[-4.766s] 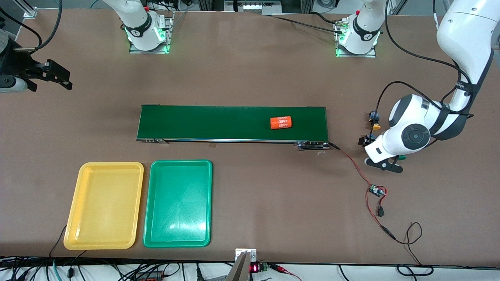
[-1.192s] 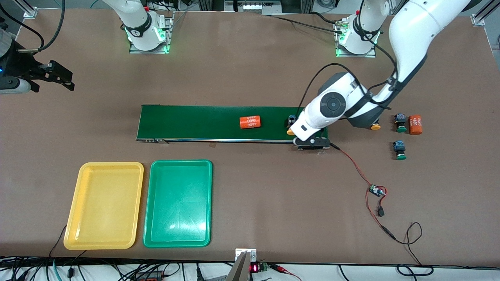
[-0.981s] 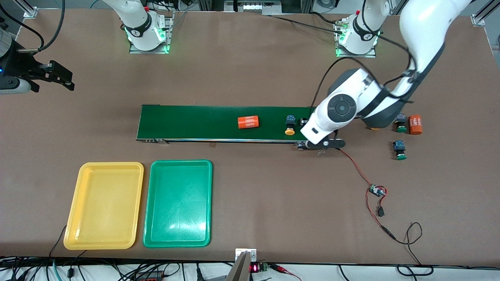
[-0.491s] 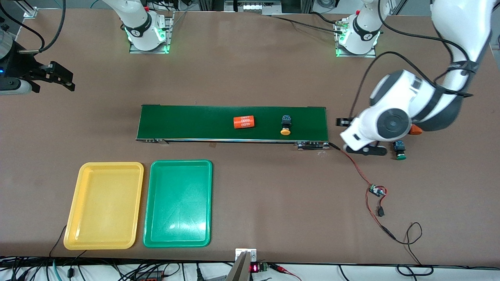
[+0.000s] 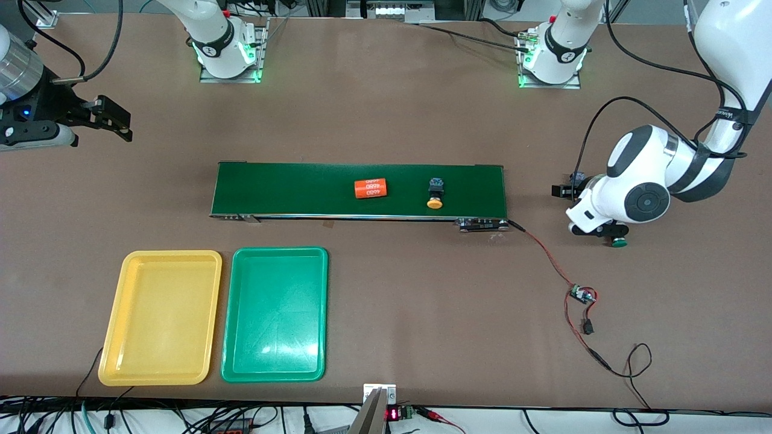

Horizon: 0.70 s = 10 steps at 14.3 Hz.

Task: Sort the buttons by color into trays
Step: 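Return the left gripper and grasp the second yellow-cap button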

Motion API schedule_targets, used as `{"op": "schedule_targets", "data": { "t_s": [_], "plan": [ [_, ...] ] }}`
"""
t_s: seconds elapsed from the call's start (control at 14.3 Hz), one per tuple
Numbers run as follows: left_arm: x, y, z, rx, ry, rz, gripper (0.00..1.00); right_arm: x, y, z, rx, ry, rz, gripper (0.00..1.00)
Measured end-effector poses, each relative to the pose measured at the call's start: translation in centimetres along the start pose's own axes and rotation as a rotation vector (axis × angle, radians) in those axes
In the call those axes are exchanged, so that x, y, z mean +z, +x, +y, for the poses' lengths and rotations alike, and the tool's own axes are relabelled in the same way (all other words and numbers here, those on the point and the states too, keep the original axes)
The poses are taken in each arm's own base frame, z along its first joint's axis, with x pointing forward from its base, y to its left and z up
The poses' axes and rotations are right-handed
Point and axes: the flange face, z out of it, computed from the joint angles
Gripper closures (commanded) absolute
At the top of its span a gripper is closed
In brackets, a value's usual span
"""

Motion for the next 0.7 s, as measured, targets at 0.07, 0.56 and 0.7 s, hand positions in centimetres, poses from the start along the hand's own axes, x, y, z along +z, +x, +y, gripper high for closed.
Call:
{"op": "schedule_targets", "data": {
  "t_s": [0.07,0.56,0.7],
  "plan": [
    [0.8,-0.4,-0.2,0.001,0.005,0.002,0.00,0.1,0.0,0.2,0.002,-0.002,-0.002,0.00],
    [7.2,-2.5,-3.4,0.004,-0.006,0.094,0.00,0.3,-0.1,2.1,0.038,-0.002,-0.006,0.00],
    [8.3,-2.9,-3.7,0.002,-0.031,0.100,0.00,0.3,-0.1,2.1,0.038,-0.002,-0.006,0.00]
  ]
}}
